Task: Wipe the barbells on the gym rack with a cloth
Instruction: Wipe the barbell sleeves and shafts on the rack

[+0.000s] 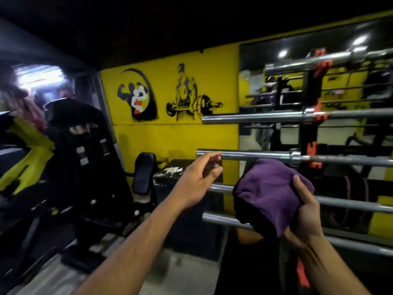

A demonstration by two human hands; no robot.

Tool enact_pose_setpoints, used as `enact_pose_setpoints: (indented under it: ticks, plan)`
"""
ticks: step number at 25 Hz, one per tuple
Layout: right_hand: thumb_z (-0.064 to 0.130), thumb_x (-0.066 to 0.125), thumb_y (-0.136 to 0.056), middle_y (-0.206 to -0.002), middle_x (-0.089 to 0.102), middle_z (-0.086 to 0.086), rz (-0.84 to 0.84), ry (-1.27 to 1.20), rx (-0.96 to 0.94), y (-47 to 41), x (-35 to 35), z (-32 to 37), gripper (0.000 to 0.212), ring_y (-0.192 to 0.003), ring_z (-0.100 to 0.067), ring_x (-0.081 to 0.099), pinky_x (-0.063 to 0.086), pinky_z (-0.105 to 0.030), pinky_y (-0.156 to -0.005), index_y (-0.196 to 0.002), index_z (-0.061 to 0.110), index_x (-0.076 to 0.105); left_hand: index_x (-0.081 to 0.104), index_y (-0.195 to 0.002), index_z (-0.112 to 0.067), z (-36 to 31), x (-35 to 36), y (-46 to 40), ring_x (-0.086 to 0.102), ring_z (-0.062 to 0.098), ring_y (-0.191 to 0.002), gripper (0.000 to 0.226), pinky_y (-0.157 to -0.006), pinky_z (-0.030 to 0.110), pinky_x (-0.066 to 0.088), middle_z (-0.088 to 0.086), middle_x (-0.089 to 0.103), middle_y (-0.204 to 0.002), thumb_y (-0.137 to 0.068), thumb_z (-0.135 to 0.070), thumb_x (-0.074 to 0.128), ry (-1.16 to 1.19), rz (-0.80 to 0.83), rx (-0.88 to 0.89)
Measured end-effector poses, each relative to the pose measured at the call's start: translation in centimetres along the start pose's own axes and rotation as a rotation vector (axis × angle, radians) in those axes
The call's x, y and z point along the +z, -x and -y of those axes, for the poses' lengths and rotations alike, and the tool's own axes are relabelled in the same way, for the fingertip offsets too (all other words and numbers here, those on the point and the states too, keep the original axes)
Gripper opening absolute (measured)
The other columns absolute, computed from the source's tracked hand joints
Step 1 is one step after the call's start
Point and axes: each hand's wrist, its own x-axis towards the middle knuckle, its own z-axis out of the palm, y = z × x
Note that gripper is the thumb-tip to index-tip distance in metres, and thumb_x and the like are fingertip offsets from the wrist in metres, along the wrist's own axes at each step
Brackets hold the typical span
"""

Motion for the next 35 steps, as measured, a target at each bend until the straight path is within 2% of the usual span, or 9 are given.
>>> enact_pose_setpoints:
  ticks: [4, 5, 9, 15, 20, 23, 27, 31, 35]
  plan:
    - [0.043, 0.048, -0.1, -0.098, 0.076, -0.015, -0.055, -0.021, -0.223, -5.6, 1.4, 4.9, 0.052, -0.084, -0.025, 0.075, 0.062, -0.033, -0.067, -0.081, 0.008, 0.082, 0.045, -0.148, -0.026, 0.1, -0.1, -8.3, 0.047, 0.0, -0.132, 0.047, -0.11, 0.029, 0.041, -0.009, 0.052, -0.144, -0.102, -0.036, 0.053, -0.219, 0.084, 0.227]
    - [0.044, 0.048, -0.1, -0.098, 0.077, -0.015, -0.074, -0.027, -0.273, -6.6, 1.7, 5.8, 0.052, -0.085, -0.025, 0.075, 0.061, -0.032, -0.067, -0.084, 0.008, 0.082, 0.043, -0.15, -0.027, 0.2, 0.0, -10.3, 0.044, 0.001, -0.135, 0.049, -0.112, 0.028, 0.038, -0.009, 0.049, -0.148, -0.103, -0.037, 0.052, -0.277, 0.077, 0.282]
    - [0.05, 0.054, -0.095, -0.108, 0.075, -0.014, -0.178, -0.046, -0.427, -12.2, 1.9, 9.1, 0.055, -0.09, -0.025, 0.074, 0.059, -0.03, -0.071, -0.121, 0.004, 0.067, 0.028, -0.157, -0.028, 0.0, 0.2, -19.7, 0.026, 0.0, -0.147, 0.056, -0.12, 0.023, 0.023, -0.012, 0.03, -0.161, -0.105, -0.038, 0.045, -0.405, 0.077, 0.45]
    - [0.057, 0.053, -0.092, -0.084, 0.075, -0.01, -0.21, 0.01, -0.568, -21.7, 4.0, 12.6, 0.056, -0.07, -0.022, 0.071, 0.05, -0.033, -0.071, -0.106, 0.006, 0.068, 0.001, -0.161, -0.027, 1.1, 0.8, -32.9, -0.008, -0.008, -0.149, 0.065, -0.125, 0.024, 0.001, -0.015, -0.004, -0.167, -0.108, -0.035, 0.038, -0.572, 0.101, 0.637]
    - [0.062, 0.054, -0.091, -0.085, 0.076, -0.003, -0.342, 0.021, -0.669, -31.0, 7.4, 15.4, 0.056, -0.081, -0.022, 0.072, 0.055, -0.035, -0.078, -0.109, 0.011, 0.068, -0.005, -0.159, -0.028, 1.3, 2.8, -44.5, -0.016, -0.013, -0.145, 0.064, -0.125, 0.026, 0.0, -0.017, -0.012, -0.164, -0.108, -0.035, 0.034, -0.54, 0.098, 0.691]
    - [0.068, 0.059, -0.082, -0.113, 0.072, -0.009, -0.433, 0.027, -0.701, -34.6, 8.7, 17.0, 0.069, -0.102, -0.027, 0.069, 0.054, -0.038, -0.09, -0.119, 0.01, 0.065, -0.001, -0.16, -0.03, 0.6, 4.8, -49.2, -0.012, -0.014, -0.145, 0.062, -0.125, 0.025, 0.004, -0.018, -0.009, -0.165, -0.109, -0.036, 0.033, -0.496, 0.129, 0.744]
    - [0.062, 0.061, -0.088, -0.123, 0.063, -0.002, -0.444, 0.018, -0.708, -38.4, 9.9, 18.3, 0.066, -0.108, -0.023, 0.062, 0.047, -0.039, -0.092, -0.134, 0.016, 0.05, 0.015, -0.16, -0.03, 0.4, 6.7, -51.7, 0.006, -0.011, -0.148, 0.055, -0.124, 0.023, 0.013, -0.02, 0.009, -0.165, -0.109, -0.031, 0.035, -0.357, 0.148, 0.795]
    - [0.053, 0.067, -0.088, -0.116, 0.065, 0.006, -0.43, -0.021, -0.799, -40.6, 9.5, 17.5, 0.052, -0.101, -0.012, 0.063, 0.047, -0.037, -0.089, -0.13, 0.029, 0.049, -0.001, -0.157, -0.045, 3.3, 5.3, -47.8, 0.0, -0.012, -0.147, 0.062, -0.12, 0.014, 0.01, -0.031, 0.0, -0.162, -0.108, -0.035, 0.035, -0.306, 0.172, 0.73]
    - [0.053, 0.059, -0.093, -0.12, 0.063, 0.006, -0.269, 0.043, -0.864, -40.8, 9.0, 16.8, 0.045, -0.108, -0.016, 0.063, 0.048, -0.039, -0.085, -0.132, 0.035, 0.047, -0.01, -0.148, -0.062, 10.2, 3.7, -42.5, -0.003, -0.022, -0.141, 0.057, -0.112, 0.006, 0.009, -0.05, -0.011, -0.15, -0.102, -0.056, 0.023, -0.517, 0.302, 0.584]
